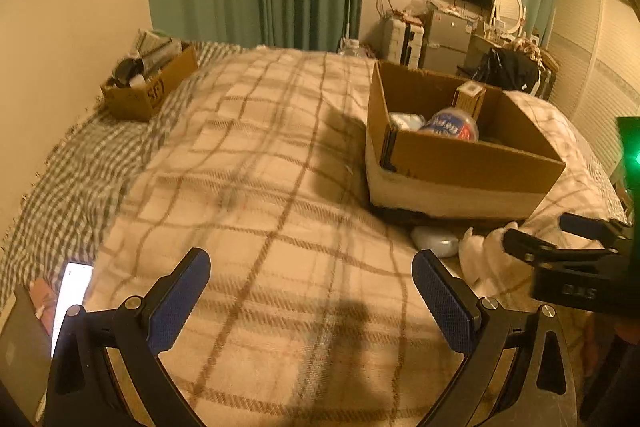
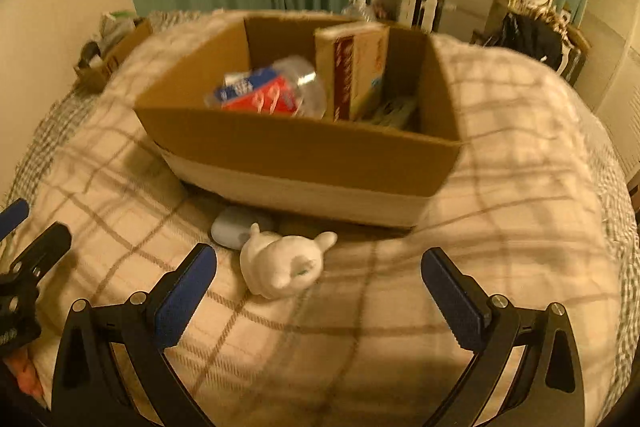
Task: Organize objects
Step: 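Grasp the white plush toy with the right tool while the left tool grasps the earbud case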
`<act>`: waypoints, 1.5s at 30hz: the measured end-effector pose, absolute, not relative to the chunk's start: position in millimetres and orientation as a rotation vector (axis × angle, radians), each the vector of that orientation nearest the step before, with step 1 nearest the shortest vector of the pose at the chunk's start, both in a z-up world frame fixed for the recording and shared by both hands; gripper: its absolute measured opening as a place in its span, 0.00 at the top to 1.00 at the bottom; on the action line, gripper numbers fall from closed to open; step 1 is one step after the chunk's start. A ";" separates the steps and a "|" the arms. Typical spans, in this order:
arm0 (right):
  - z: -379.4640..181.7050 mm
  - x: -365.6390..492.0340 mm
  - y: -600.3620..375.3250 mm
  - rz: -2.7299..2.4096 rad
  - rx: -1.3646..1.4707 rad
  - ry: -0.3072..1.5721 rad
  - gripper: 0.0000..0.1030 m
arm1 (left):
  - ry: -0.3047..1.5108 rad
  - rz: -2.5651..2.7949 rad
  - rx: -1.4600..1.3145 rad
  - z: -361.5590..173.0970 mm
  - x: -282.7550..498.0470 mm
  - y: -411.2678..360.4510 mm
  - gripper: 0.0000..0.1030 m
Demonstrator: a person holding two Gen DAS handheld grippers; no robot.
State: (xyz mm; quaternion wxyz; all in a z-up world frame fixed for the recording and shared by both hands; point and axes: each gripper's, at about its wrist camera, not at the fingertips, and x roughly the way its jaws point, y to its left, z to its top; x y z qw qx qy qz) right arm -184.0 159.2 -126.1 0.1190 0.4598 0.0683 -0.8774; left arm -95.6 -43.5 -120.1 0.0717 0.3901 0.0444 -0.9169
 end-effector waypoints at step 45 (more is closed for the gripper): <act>-105.0 -187.9 247.0 -2.682 1.246 0.203 0.60 | -0.049 -2.697 1.573 -207.1 -205.2 80.9 0.39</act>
